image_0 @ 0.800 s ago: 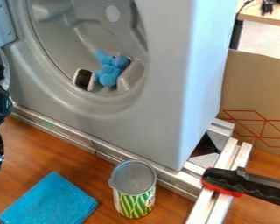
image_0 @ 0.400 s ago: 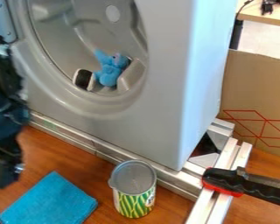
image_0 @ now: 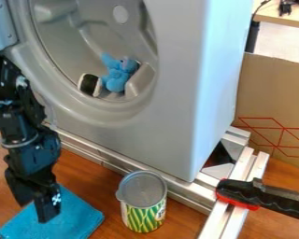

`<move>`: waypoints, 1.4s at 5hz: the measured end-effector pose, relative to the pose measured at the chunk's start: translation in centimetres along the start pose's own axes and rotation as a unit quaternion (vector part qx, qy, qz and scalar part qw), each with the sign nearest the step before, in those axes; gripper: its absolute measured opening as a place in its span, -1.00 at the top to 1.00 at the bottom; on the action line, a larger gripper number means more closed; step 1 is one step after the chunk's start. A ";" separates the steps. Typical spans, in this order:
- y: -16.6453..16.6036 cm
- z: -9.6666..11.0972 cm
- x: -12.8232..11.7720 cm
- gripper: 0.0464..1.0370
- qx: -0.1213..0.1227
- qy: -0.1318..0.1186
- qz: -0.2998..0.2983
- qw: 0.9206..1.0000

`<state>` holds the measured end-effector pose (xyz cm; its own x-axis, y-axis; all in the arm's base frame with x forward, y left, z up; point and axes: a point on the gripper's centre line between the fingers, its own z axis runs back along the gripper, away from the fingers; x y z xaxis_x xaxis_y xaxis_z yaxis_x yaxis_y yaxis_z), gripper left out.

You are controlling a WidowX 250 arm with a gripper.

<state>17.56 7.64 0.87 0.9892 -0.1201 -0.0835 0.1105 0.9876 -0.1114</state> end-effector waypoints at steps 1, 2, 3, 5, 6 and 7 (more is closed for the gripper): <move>0.2 -1.7 0.0 -0.93 0.004 0.011 0.002 1.000; 0.4 -3.2 -0.4 -0.93 -0.001 0.035 0.012 0.999; 0.8 -3.8 0.1 -0.93 0.002 0.033 0.029 0.999; 8.3 -2.7 0.4 -0.93 0.044 0.010 0.119 0.992; 11.1 -2.5 1.0 -0.93 0.068 0.003 0.138 0.988; 12.9 -2.1 1.4 -0.93 0.096 0.014 0.136 0.986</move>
<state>20.13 20.05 -2.76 0.9821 0.1518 -0.1114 -0.1399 0.9843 0.1078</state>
